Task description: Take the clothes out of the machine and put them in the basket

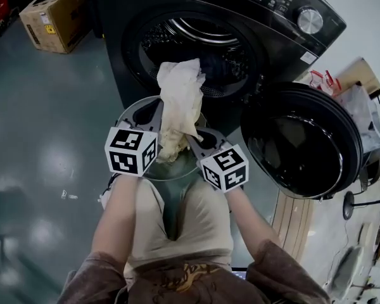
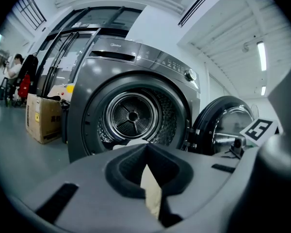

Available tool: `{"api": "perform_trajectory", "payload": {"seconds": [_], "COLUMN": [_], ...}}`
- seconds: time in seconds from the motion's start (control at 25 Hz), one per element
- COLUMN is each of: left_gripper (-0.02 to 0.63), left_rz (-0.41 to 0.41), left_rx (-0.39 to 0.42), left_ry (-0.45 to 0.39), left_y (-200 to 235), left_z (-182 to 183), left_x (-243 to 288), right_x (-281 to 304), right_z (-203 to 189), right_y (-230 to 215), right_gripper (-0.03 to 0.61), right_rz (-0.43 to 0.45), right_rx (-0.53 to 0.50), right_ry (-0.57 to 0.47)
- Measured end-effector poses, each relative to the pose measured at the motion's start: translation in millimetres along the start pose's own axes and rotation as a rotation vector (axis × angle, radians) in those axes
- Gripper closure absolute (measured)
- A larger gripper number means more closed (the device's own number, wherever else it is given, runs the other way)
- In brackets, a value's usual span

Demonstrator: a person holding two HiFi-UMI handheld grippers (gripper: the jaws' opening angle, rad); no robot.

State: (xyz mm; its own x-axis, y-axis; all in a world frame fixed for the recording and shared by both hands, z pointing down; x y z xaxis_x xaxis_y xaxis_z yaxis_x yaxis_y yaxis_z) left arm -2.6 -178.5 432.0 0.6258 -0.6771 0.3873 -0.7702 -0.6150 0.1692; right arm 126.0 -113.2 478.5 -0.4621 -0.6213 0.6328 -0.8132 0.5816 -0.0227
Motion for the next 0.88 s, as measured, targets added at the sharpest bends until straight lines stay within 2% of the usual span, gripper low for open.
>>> {"api": "perform_trajectory", "payload": {"seconds": [0.2, 0.4, 0.56, 0.64, 0.76, 0.88], "left_gripper": [0.611, 0.611, 0.611, 0.611, 0.611, 0.611], "left_rz": [0.006, -0.004, -0.003, -0.001, -0.003, -0.005], "left_rx": [-0.003, 0.013, 0.012, 0.008, 0.006, 0.005], "left_ry": [-0.001, 0.009, 0.004, 0.002, -0.001, -0.001], "left_y": [-3.9, -11.9, -11.2, -11.0, -12.4, -13.0], "left_z": [0.4, -1.6, -0.5, -0.6, -1.6, -2.5], "left_x": [-1.8, -3.1, -7.7, -9.5, -11.7, -13.4], "right_x": [-9.9, -5.5, -4.0, -3.9, -7.6, -8.9], "right_z": [-11.5, -15.0, -13.9, -13.7, -8.1, -0.1], "right_y": [15.4, 10.8, 5.8, 2.1, -5.7, -13.8], "right_gripper": [0.555, 0.538, 0.467, 0.4, 0.336, 0.315], "right_rz": [0.046, 0.015, -0.01, -0.02, -0.043, -0.06], "right_rx": [0.005, 0.017, 0.044, 0.054, 0.067, 0.066], "right_ry": [0.013, 0.025, 0.039, 0.043, 0.014, -0.006]}}
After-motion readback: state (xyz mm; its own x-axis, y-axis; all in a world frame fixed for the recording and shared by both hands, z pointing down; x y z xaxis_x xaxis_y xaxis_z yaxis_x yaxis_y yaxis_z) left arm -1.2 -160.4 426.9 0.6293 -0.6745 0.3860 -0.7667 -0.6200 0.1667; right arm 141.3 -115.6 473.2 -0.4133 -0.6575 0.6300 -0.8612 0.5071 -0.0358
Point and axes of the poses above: the fingertips, and each gripper's own axes: x forward along the fingers, y to its left, z out of its top, the point moved 5 cm from there along -x, backward along the fingers, and after that the axes turned 13 degrees about y, right-handed, at the moved point
